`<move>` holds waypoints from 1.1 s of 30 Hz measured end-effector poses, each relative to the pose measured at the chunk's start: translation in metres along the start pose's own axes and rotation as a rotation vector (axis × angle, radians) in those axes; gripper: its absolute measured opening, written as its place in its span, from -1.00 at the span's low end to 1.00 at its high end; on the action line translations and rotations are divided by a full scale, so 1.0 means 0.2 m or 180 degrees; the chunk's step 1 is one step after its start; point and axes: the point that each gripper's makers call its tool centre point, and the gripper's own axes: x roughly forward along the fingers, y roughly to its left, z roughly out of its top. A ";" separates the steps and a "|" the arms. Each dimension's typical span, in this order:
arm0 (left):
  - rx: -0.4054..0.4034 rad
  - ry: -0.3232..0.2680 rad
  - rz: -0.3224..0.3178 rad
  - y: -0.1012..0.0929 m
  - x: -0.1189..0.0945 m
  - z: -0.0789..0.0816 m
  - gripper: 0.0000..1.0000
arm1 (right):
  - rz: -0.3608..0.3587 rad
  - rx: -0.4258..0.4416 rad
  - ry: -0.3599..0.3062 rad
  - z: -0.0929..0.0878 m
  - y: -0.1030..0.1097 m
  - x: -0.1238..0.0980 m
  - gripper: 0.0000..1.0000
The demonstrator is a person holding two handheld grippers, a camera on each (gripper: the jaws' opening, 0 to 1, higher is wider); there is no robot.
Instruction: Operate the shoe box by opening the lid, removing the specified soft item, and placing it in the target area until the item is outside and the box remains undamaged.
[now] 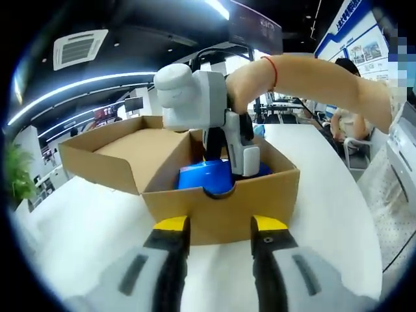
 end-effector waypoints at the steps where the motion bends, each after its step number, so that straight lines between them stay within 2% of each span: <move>1: 0.0000 0.0003 0.0000 0.00 0.00 0.00 -0.25 | 0.0003 0.0004 -0.0012 0.00 0.00 0.00 0.62; 12: 0.0016 0.0021 -0.0002 0.00 0.01 -0.01 -0.27 | 0.0022 0.0002 -0.0105 0.01 0.00 -0.01 0.52; 19: 0.0047 0.0099 -0.0025 -0.01 0.02 -0.04 -0.28 | 0.0030 -0.0023 -0.0106 0.01 -0.01 -0.02 0.48; 24: 0.0035 0.0081 -0.0017 0.00 0.02 -0.03 -0.29 | -0.0036 -0.0043 -0.0124 0.01 -0.04 -0.04 0.45; 33: 0.0059 0.0075 0.0022 0.01 -0.01 -0.02 -0.29 | 0.0000 -0.0011 -0.0192 0.01 -0.06 -0.08 0.42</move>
